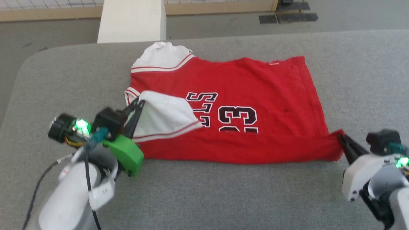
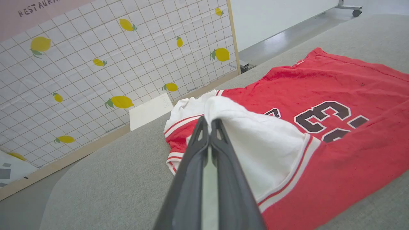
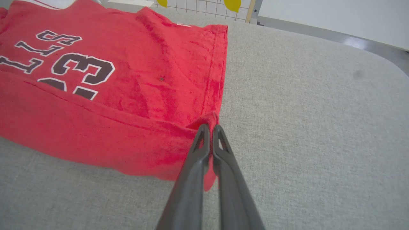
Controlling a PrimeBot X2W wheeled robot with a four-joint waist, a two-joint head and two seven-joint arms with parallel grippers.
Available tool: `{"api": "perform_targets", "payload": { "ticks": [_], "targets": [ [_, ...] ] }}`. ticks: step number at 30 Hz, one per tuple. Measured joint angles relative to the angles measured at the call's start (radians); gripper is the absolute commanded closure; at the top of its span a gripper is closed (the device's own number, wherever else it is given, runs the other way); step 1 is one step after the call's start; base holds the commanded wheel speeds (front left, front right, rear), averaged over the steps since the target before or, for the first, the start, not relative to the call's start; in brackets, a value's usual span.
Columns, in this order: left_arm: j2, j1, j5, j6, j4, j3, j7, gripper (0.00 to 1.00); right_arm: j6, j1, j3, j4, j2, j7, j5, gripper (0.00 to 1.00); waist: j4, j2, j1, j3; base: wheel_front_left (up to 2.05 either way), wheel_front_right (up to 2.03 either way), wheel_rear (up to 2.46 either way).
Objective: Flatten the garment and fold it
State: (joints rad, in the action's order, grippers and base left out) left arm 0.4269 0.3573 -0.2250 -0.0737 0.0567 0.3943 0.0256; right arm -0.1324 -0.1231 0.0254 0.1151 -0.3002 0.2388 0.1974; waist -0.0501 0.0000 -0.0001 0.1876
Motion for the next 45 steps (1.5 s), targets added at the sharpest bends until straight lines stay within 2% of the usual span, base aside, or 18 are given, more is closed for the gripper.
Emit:
{"api": "perform_targets", "payload": {
  "ticks": [9, 14, 19, 20, 21, 22, 23, 24, 25, 30, 34, 39, 45],
  "targets": [
    [0.015, 0.151, -0.085, -0.036, 0.186, 0.006, 0.159, 1.00, 0.000, -0.216, 0.079, 0.147, -0.068, 0.096, 0.078, 1.00, -0.008, 0.0000, 0.0001, 0.095, 0.00, 0.00, 0.00],
    [0.016, 0.162, -0.179, -0.046, 0.301, 0.019, 0.327, 1.00, 0.000, -0.307, 0.137, 0.234, -0.090, 0.203, 0.151, 1.00, -0.006, 0.0000, 0.0001, 0.138, 0.00, 0.00, 0.00],
    [0.012, 0.183, -0.275, -0.049, 0.332, 0.008, 0.445, 1.00, 0.000, -0.375, 0.176, 0.288, -0.110, 0.318, 0.230, 1.00, 0.004, 0.0000, 0.0001, 0.154, 0.00, 0.00, 0.00],
    [0.009, 0.184, -0.293, -0.048, 0.334, 0.001, 0.453, 0.91, 0.000, -0.384, 0.177, 0.294, -0.113, 0.338, 0.247, 1.00, 0.008, 0.0000, 0.0002, 0.153, 0.00, 0.00, 0.00],
    [0.008, 0.184, -0.300, -0.042, 0.333, -0.005, 0.450, 0.24, 0.000, -0.389, 0.173, 0.299, -0.113, 0.352, 0.263, 1.00, 0.010, 0.0000, 0.0001, 0.150, 0.00, 0.00, 0.00],
    [0.005, 0.182, -0.300, -0.037, 0.328, -0.008, 0.433, 0.00, 0.000, -0.389, 0.168, 0.300, -0.113, 0.356, 0.272, 1.00, 0.012, 0.0000, 0.0001, 0.146, 0.00, 0.00, 0.00],
    [0.000, 0.175, -0.297, -0.024, 0.325, -0.013, 0.401, 0.00, 0.000, -0.389, 0.159, 0.300, -0.112, 0.352, 0.279, 0.61, 0.014, 0.0000, 0.0001, 0.140, 0.00, 0.00, 0.00],
    [-0.003, 0.168, -0.292, -0.012, 0.322, -0.016, 0.371, 0.00, 0.000, -0.387, 0.153, 0.299, -0.110, 0.343, 0.281, 0.47, 0.016, 0.0000, 0.0001, 0.135, 0.00, 0.00, 0.00],
    [-0.006, 0.153, -0.275, 0.007, 0.311, -0.021, 0.309, 0.00, 0.000, -0.380, 0.142, 0.294, -0.106, 0.321, 0.281, 0.00, 0.019, 0.0000, 0.0002, 0.126, 0.00, 0.00, 0.00],
    [-0.028, 0.076, -0.200, 0.103, 0.241, -0.054, 0.041, 0.00, 0.000, -0.280, 0.075, 0.239, -0.078, 0.182, 0.287, 0.00, 0.031, 0.0000, 0.0002, 0.079, 0.00, 0.00, 0.00],
    [-0.056, -0.032, -0.168, 0.165, 0.196, -0.054, -0.084, 0.00, 0.000, -0.162, 0.005, 0.158, -0.031, 0.028, 0.251, 0.00, 0.041, 0.0000, 0.0001, 0.031, 0.00, 0.00, 0.00],
    [-0.092, -0.142, -0.172, 0.223, 0.170, -0.056, -0.124, 0.00, 0.000, -0.034, -0.077, 0.050, 0.074, -0.176, 0.176, 0.00, 0.050, 0.0000, 0.0001, -0.022, 0.00, 0.00, 0.00],
    [-0.128, -0.184, -0.212, 0.278, 0.183, -0.082, -0.079, 0.00, 0.000, 0.074, -0.108, -0.050, 0.198, -0.328, 0.078, 0.00, 0.040, 0.0000, 0.0001, -0.052, 0.00, 0.00, 0.00]
  ]
}}
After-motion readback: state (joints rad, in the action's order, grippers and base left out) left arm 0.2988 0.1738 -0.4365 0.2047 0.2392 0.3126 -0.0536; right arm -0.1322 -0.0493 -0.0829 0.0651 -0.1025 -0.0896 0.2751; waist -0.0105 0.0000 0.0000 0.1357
